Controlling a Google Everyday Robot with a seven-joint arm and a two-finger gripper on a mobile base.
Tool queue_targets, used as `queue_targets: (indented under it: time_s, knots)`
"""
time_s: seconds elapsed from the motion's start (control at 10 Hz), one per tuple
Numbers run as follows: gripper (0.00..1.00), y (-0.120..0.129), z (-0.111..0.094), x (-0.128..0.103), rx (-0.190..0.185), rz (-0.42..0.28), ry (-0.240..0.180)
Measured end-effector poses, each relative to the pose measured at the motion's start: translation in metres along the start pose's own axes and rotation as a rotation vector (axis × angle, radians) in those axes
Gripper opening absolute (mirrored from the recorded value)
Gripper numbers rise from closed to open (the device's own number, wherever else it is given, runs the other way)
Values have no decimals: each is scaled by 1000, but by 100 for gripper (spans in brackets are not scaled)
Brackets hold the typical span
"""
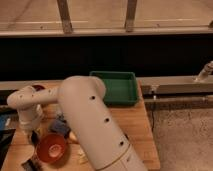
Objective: Place brush in paper cup
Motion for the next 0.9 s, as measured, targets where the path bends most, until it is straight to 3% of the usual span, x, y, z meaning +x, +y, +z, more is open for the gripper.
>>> queue_targets:
  time_s: [0.3, 0.6, 0.9]
  knots:
    - [0, -1, -39, 7, 13, -1, -71]
    - [0, 1, -85, 13, 18, -21, -174]
    - [0, 15, -117, 15, 36, -58, -262]
